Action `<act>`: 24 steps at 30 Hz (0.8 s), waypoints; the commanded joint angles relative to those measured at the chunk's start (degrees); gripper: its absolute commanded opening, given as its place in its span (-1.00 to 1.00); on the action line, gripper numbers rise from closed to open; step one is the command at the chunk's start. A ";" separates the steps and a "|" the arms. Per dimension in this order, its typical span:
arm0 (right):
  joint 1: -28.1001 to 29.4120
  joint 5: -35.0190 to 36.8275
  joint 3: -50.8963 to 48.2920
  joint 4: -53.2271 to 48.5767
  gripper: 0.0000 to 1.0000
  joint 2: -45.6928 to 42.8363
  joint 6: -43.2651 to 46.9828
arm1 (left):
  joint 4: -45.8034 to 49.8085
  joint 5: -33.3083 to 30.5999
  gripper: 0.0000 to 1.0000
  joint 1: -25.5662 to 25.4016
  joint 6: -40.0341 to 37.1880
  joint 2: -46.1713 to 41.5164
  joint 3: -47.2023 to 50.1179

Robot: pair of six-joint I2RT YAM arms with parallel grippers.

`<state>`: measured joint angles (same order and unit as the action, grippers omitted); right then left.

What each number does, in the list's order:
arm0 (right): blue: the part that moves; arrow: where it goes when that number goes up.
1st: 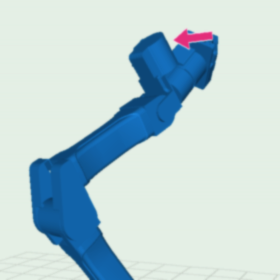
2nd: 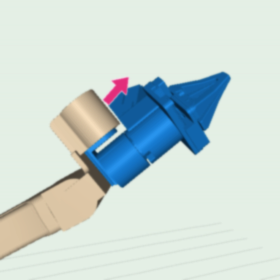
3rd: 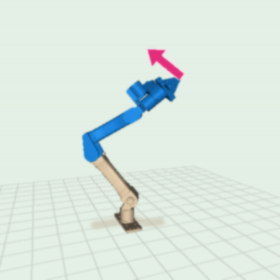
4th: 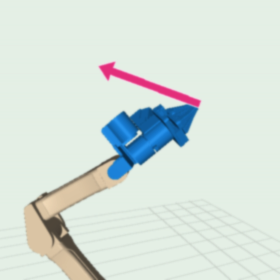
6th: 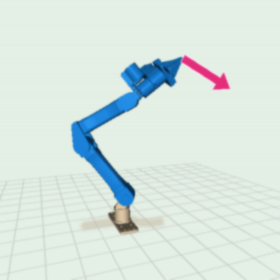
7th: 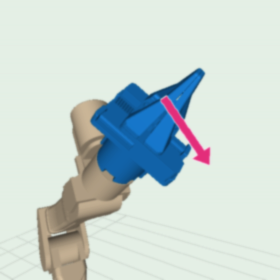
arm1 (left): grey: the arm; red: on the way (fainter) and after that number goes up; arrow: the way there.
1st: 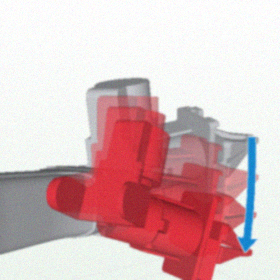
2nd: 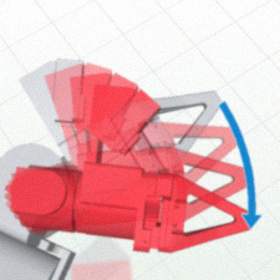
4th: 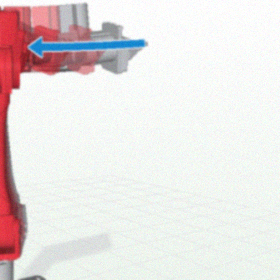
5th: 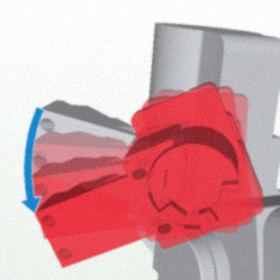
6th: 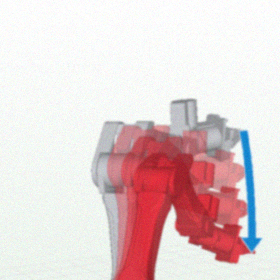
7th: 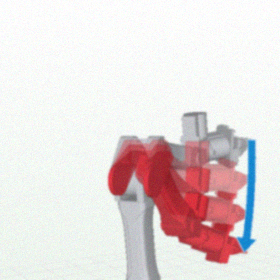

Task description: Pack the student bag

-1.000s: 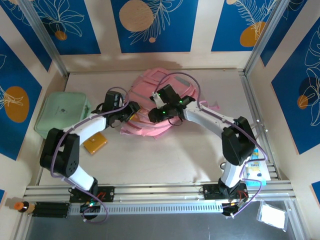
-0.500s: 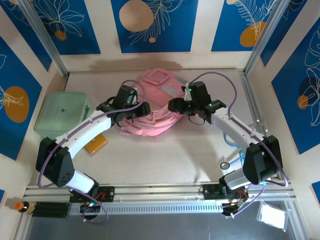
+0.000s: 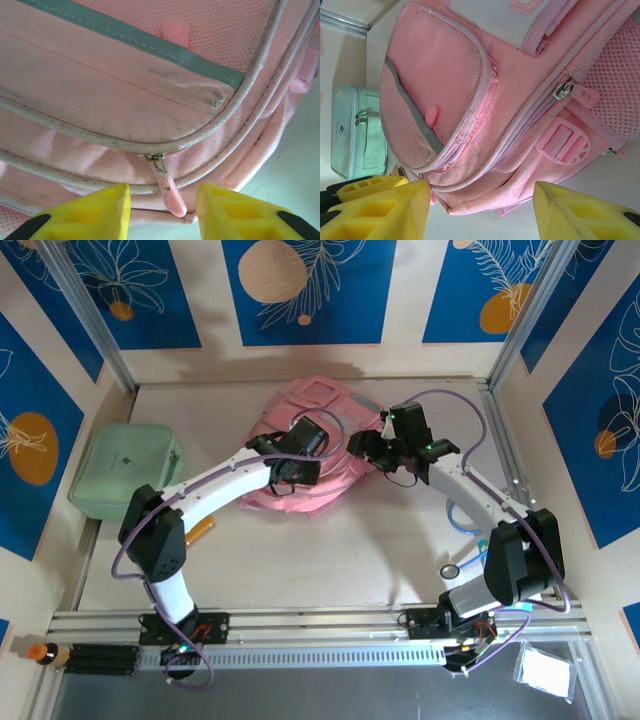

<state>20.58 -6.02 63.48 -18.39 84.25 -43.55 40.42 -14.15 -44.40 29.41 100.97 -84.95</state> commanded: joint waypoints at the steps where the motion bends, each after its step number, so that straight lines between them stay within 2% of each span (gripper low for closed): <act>1: -0.34 -2.14 -0.90 0.84 0.12 0.87 -1.27 | 4.07 -2.42 -0.23 -0.43 -1.77 1.73 -2.56; 6: -0.36 -2.53 -0.82 1.18 0.11 1.18 -1.33 | 4.91 -2.58 -0.28 -0.48 -1.99 4.02 -4.21; 9: -0.40 -2.72 -0.98 1.49 0.10 1.18 -1.43 | 5.83 -3.86 -0.48 -0.47 -1.78 4.74 -4.86; 15: -0.41 -3.73 -2.14 3.26 0.09 1.09 -2.14 | 6.33 -5.23 -0.71 -0.11 -1.89 4.42 -4.96; 17: -0.44 -4.02 -2.14 3.49 0.08 1.09 -2.48 | 6.04 -4.17 -0.96 0.27 -2.31 4.50 -4.83; 18: -0.47 -4.13 -2.17 3.66 0.07 1.07 -2.89 | 5.68 -3.12 -1.00 0.45 -2.70 4.28 -4.62; 24: -0.63 -9.32 -4.98 8.82 -0.01 -0.10 -11.26 | -3.42 6.11 -1.00 0.72 -6.91 -0.60 -0.72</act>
<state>20.21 -11.00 60.62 -12.99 85.08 -49.23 41.80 -13.82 -44.01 25.43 104.05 -86.89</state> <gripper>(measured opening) 0.495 0.062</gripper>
